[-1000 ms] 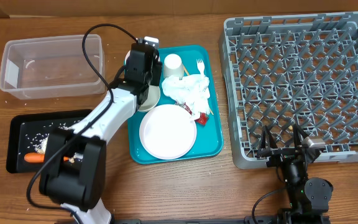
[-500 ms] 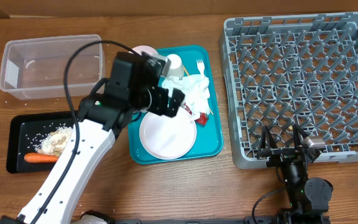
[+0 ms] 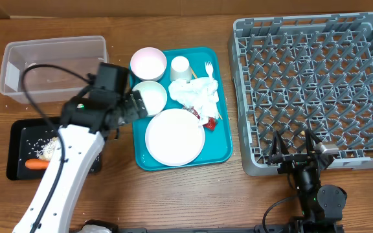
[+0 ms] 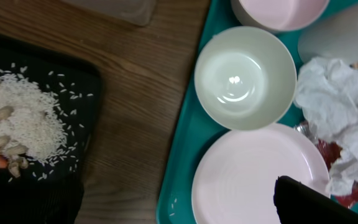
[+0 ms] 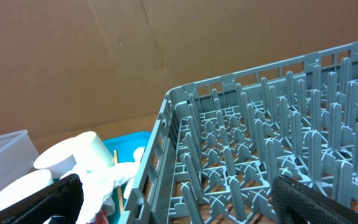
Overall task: Sort waste into correct bins and load items into the dishwasher rack
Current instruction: 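Reach the left gripper to the crumpled napkins and grasp them, then grasp the crumpled white napkins with the left gripper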
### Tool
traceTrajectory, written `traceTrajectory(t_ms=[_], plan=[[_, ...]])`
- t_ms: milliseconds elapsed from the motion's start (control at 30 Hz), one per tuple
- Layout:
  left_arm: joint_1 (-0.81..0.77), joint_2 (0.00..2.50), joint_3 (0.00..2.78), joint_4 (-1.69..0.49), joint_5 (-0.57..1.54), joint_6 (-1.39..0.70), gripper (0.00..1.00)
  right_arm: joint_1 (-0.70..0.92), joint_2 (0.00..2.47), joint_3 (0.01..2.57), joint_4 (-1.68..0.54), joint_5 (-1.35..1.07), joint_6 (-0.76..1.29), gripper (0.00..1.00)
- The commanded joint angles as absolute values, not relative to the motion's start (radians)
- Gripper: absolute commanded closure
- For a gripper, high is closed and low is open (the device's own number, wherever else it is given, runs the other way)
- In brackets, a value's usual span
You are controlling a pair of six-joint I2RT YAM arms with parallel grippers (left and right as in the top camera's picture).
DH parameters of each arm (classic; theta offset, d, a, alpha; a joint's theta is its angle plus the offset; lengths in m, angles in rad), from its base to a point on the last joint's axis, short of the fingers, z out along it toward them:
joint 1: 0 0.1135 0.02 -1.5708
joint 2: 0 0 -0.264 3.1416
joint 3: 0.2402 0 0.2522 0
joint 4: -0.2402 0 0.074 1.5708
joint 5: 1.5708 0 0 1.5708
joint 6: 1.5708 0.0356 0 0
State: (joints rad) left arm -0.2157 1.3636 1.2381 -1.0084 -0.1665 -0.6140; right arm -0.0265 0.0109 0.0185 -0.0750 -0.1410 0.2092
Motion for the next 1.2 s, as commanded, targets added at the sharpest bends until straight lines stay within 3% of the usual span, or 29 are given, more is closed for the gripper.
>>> traceTrajectory(t_ms=[0,133,300,533,900,1167], plan=[[-0.207,1.350,1.239,-0.994,0.067,-0.672,0.00,-0.030,0.003,0.008,-0.071,-0.131,0.208,0.00],[-0.267,1.401,1.239,-0.865,0.319,-0.642,0.00,-0.030,0.003,0.008,-0.071,-0.131,0.208,0.00],[-0.406,1.541,1.239,-0.698,0.218,-0.974,0.00,-0.030,0.003,0.008,-0.070,-0.131,0.208,0.00],[-0.532,1.790,1.239,-0.364,0.198,-1.179,0.01,-0.030,0.003,0.008,-0.070,-0.131,0.208,0.00],[-0.543,1.929,1.239,-0.282,0.118,-1.257,0.03,-0.030,0.003,0.008,-0.070,-0.131,0.208,0.00],[-0.543,1.937,1.239,-0.258,0.052,-1.256,0.14,-0.030,0.003,0.008,-0.070,-0.131,0.208,0.00]])
